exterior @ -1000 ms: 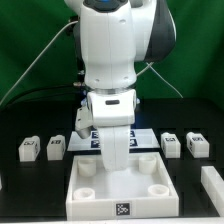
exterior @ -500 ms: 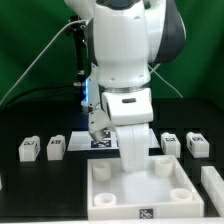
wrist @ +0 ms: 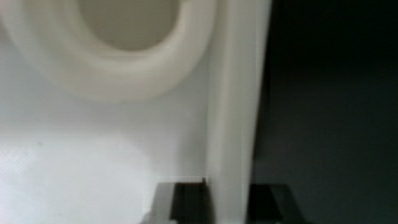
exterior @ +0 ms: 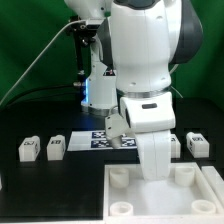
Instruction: Assemble one leg
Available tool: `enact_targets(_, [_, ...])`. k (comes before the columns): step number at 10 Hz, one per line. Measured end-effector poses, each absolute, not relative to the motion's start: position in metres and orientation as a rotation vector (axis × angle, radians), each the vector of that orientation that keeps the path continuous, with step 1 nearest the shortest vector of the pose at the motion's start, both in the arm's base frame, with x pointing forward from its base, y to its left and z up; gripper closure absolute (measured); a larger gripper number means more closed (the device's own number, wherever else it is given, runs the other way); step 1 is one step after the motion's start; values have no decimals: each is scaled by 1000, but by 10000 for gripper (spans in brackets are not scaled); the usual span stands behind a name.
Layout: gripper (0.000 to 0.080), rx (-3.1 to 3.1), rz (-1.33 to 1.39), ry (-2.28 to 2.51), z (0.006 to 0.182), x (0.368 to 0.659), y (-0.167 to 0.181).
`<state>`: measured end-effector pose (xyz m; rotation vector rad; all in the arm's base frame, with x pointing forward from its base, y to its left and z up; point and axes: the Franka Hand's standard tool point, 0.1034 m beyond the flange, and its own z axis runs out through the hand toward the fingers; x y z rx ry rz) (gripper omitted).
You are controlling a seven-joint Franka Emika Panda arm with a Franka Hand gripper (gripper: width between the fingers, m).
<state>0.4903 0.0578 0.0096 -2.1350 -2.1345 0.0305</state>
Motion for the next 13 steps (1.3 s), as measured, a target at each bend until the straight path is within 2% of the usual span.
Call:
enact_targets(4, [728, -2141, 70, -2093, 10, 491, 61])
enact_targets(5, [656, -2141, 72, -2091, 9, 490, 61])
enact_targets(6, [656, -2142, 72, -2090, 9, 490, 60])
enact_targets(7, [474, -2142, 73, -2089, 9, 490, 60])
enact_targets(8, [474, -2143, 73, -2089, 9, 490, 60])
enact_targets(9, [304, -2143, 73, -2089, 9, 490, 60])
enact_targets(10, [304, -2144, 71, -2089, 9, 491, 60])
enact_targets(11, [180, -2144, 70, -2090, 9, 491, 60])
enact_targets(13, [158, -2145, 70, -2090, 10, 491, 59])
